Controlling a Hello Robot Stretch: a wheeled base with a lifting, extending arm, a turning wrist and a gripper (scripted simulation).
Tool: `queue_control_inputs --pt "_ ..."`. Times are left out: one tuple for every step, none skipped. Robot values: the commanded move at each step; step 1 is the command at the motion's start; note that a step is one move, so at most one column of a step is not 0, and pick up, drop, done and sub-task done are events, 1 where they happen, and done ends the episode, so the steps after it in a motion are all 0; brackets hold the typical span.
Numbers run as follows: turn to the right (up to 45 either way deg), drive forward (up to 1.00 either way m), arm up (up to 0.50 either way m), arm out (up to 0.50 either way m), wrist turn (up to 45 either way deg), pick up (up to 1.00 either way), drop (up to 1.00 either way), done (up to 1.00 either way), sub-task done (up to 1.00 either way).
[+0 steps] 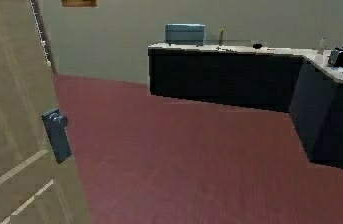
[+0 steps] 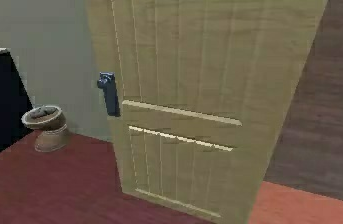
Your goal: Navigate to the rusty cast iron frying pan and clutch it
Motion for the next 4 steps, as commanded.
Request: queue_control_inputs --pt "0.0 0.8 0.0 0.0 0.0 0.0 0.0 0.0 0.0" --pt "-18.0 0.0 0.0 0.0 0.0 0.0 0.0 0.0 0.0" --pt "0.0 0.45 0.0 0.0 0.0 0.0 0.0 0.0 0.0" --pt "-45.0 0.0 0.0 0.0 0.0 0.0 0.0 0.0 0.0"
